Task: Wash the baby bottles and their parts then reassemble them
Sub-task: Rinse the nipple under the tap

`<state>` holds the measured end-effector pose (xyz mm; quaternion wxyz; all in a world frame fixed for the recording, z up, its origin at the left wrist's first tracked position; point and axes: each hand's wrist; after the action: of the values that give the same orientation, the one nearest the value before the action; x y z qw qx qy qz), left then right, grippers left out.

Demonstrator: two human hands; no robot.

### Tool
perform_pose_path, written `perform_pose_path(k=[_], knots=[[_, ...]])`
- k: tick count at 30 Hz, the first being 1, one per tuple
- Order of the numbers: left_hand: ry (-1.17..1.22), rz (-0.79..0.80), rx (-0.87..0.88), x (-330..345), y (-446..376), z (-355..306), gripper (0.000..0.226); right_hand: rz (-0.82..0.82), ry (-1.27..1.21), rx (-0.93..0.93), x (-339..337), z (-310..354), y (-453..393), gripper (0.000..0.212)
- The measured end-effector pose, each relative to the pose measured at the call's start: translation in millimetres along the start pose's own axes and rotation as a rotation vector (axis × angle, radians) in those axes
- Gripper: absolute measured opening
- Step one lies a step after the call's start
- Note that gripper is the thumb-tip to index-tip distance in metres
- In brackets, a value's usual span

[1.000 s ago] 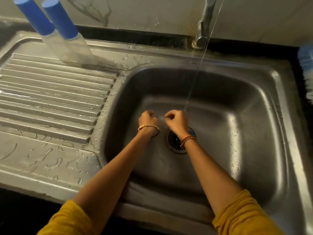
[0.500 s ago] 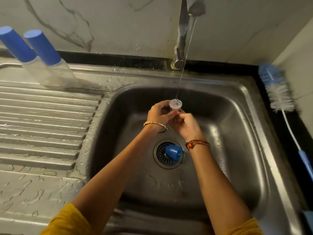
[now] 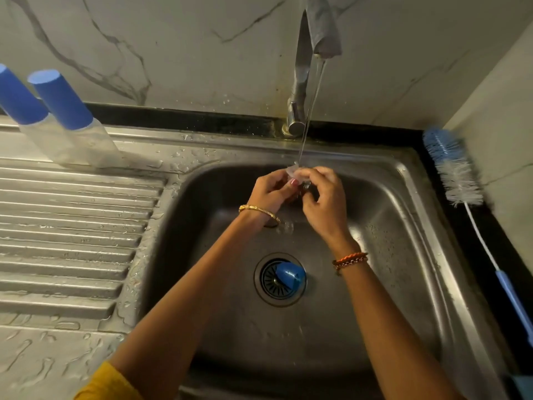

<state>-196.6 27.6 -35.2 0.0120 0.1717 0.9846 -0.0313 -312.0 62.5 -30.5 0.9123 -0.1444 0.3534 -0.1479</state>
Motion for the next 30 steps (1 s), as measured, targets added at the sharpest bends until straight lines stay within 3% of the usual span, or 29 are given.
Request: perform_pose_path(k=[2,4,9,12,15,21,27,30], knots=[[0.089,0.053,-0.021,-1,1,-1,0.018,0.094,0.226,-0.021,-8,1,-6,0.037],[0.144,0.076,-0.008,1,1,-1,0.016,0.163,0.283,-0.023,-15,6,-12,0.036],[0.073,0.134,0.023,-6,-2,-13,0.019,0.345,0.213,-0.003,-23,11,-23,0.031],[0.168,0.118,-0.009,-3,1,-14,0.026,0.429,-0.113,0.07,-27,16,-23,0.028],[0.415,-0.05,-0.106,5,-1,-17,0.025,0.369,-0.386,0.209,-27,22,-26,0.026],[0.329,-0.151,-0.193,9,-6,-24,0.025,0.274,-0.629,0.5,-18,22,-24,0.028],[0.292,-0.144,-0.221,0,-9,-34,0.025,0.275,-0.506,0.337,-12,23,-18,0.027],[0.232,-0.182,-0.256,3,-9,-38,0.024,0.258,-0.488,0.378,-15,22,-23,0.028]])
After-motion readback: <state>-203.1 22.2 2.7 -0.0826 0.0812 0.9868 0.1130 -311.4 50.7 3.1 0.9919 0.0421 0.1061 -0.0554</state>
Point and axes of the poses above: each hand's wrist, its own y-axis away from the middle knuckle, its own x-axis out of the palm, z = x × y, and after that the axes turned 2 degrees about -y, right-handed
